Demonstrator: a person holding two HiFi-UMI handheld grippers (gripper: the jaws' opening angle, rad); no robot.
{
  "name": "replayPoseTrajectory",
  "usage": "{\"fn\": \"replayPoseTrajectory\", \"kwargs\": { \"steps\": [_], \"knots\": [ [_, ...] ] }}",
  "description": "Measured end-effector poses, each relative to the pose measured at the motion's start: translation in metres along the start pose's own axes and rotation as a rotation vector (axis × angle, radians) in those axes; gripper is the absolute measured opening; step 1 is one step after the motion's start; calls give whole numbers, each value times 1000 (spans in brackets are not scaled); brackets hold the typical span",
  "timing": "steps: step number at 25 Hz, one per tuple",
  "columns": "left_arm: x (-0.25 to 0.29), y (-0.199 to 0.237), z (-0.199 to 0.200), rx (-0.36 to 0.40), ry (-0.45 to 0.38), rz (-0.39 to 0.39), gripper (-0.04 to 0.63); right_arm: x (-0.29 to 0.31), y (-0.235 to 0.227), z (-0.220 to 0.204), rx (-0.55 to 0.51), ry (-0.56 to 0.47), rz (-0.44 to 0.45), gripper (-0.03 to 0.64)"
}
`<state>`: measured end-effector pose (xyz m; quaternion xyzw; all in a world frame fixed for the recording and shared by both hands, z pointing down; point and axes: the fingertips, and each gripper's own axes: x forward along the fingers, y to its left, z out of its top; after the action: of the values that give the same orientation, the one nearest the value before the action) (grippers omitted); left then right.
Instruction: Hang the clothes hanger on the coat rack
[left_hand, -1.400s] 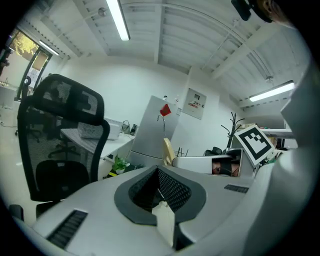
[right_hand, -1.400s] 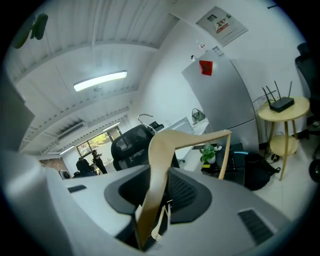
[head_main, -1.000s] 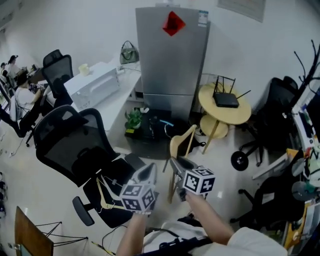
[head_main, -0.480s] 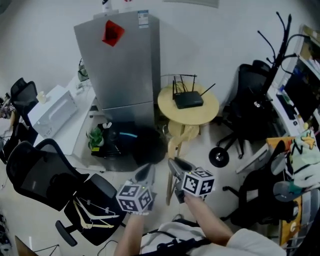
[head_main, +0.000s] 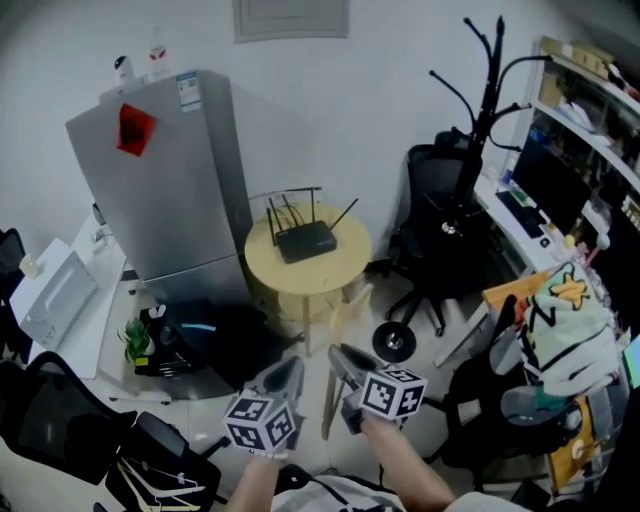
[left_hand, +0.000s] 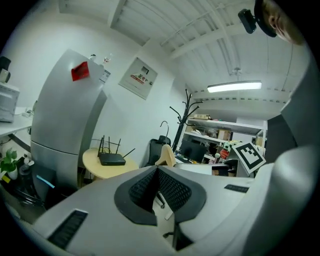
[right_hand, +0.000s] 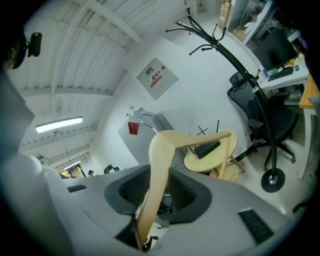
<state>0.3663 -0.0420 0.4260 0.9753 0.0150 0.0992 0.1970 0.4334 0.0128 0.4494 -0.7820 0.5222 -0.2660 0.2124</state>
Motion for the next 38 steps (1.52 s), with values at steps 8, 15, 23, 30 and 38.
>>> {"fn": "replayPoseTrajectory", "kwargs": {
  "steps": [8,15,23,30,38],
  "knots": [
    [77,-48,47,66,-21,-136,-8,-30,-22,89,4,-155,-7,130],
    [160,-79,92,124,-20,-309,-8,-37,-52,172,-11,-297,-65,132],
    [238,-90,138,149,-23,-468,-8,-30,-91,251,-53,-420,-169,132],
    [290,-112,155,161,30,-623,-8,-43,-121,291,-45,-491,-222,130],
    [333,-168,153,206,119,-832,-8,-94,-151,333,-43,-532,-313,130]
  ]
}}
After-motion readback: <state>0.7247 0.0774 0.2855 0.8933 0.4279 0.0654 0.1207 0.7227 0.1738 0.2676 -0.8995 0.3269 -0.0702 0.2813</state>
